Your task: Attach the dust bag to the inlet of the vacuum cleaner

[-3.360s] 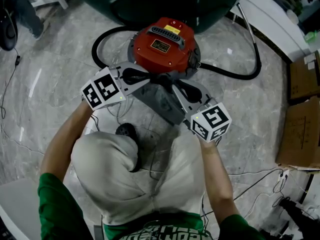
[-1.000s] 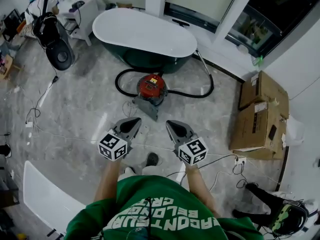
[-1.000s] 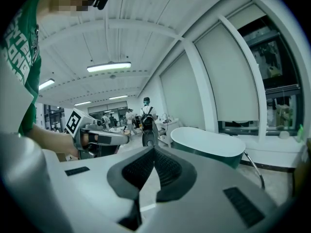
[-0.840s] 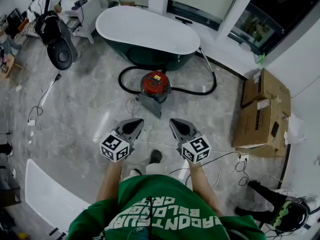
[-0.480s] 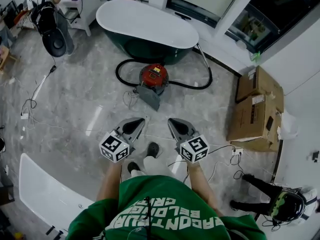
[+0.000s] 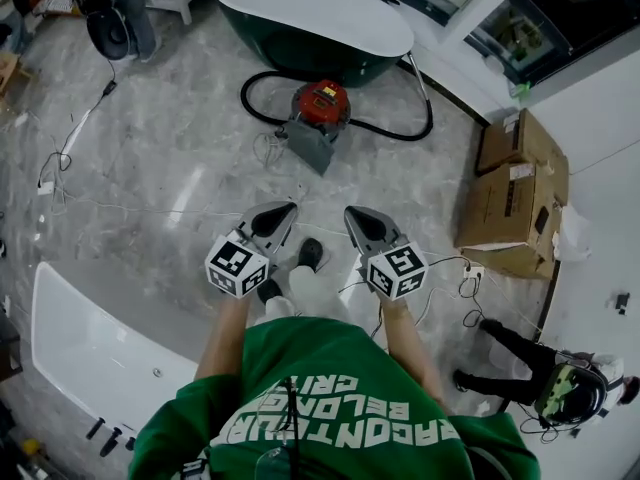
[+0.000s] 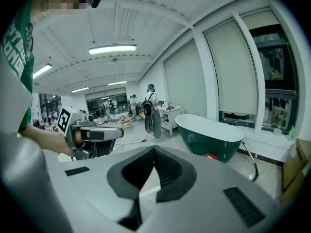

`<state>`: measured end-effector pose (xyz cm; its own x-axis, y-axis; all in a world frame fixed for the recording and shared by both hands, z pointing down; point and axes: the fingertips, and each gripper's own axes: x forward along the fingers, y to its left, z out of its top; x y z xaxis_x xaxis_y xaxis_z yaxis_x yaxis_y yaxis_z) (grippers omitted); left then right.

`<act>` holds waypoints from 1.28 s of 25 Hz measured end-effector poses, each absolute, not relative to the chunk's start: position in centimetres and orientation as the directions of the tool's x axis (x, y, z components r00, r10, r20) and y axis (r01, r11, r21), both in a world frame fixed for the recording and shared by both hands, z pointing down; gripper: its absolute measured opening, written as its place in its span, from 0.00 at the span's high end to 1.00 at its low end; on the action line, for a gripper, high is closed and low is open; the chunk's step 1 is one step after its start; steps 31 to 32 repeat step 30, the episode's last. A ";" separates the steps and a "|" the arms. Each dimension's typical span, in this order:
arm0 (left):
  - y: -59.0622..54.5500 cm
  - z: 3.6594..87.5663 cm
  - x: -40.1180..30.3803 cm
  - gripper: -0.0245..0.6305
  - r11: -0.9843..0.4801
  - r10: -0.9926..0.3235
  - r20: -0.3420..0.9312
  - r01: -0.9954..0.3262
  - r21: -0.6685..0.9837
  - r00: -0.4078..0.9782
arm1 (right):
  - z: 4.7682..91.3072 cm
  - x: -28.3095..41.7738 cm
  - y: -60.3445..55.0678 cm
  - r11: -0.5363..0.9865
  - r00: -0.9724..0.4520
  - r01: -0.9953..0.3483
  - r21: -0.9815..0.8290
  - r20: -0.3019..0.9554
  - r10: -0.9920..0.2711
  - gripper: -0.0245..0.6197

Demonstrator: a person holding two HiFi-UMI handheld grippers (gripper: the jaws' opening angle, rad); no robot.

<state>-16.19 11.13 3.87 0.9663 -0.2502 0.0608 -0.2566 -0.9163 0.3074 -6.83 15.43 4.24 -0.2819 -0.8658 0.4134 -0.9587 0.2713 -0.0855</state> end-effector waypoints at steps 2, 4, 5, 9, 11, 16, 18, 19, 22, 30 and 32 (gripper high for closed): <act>11.3 4.2 -17.2 0.96 -0.907 -0.256 0.059 -0.261 0.330 0.965 | 4.4 -7.4 15.6 0.261 -0.279 -0.960 -0.100 0.406 -0.871 0.95; 11.4 4.3 -17.8 0.96 -0.908 -0.254 0.058 -0.259 0.329 0.965 | 4.5 -8.0 15.5 0.256 -0.276 -0.961 -0.104 0.400 -0.874 0.95; 11.4 4.2 -18.0 0.96 -0.910 -0.251 0.055 -0.255 0.326 0.966 | 4.6 -8.3 15.4 0.255 -0.275 -0.961 -0.102 0.399 -0.875 0.95; 11.7 4.3 -18.8 0.96 -0.910 -0.243 0.051 -0.246 0.333 0.969 | 4.7 -9.3 15.2 0.253 -0.272 -0.962 -0.101 0.393 -0.878 0.95; 11.9 4.4 -18.9 0.96 -0.908 -0.242 0.056 -0.246 0.340 0.969 | 4.6 -9.5 15.2 0.252 -0.271 -0.963 -0.100 0.390 -0.880 0.95; 11.5 4.4 -18.9 0.96 -0.908 -0.236 0.062 -0.242 0.343 0.970 | 4.5 -9.4 14.9 0.238 -0.259 -0.966 -0.103 0.384 -0.886 0.95; 11.2 4.3 -18.8 0.96 -0.906 -0.236 0.065 -0.244 0.347 0.969 | 4.5 -9.1 14.7 0.230 -0.254 -0.967 -0.109 0.383 -0.888 0.95; 11.1 4.3 -18.7 0.96 -0.905 -0.237 0.069 -0.246 0.349 0.969 | 4.4 -8.9 14.6 0.226 -0.252 -0.968 -0.111 0.382 -0.889 0.95; 10.8 4.4 -18.5 0.96 -0.902 -0.238 0.080 -0.251 0.351 0.968 | 4.4 -8.6 14.4 0.220 -0.248 -0.969 -0.116 0.380 -0.891 0.95; 11.7 4.5 -18.3 0.96 -0.906 -0.233 0.085 -0.248 0.344 0.969 | 4.7 -8.4 15.4 0.215 -0.244 -0.969 -0.120 0.373 -0.895 0.95; 11.7 4.5 -18.3 0.96 -0.906 -0.233 0.085 -0.248 0.344 0.969 | 4.7 -8.4 15.4 0.215 -0.244 -0.969 -0.120 0.373 -0.895 0.95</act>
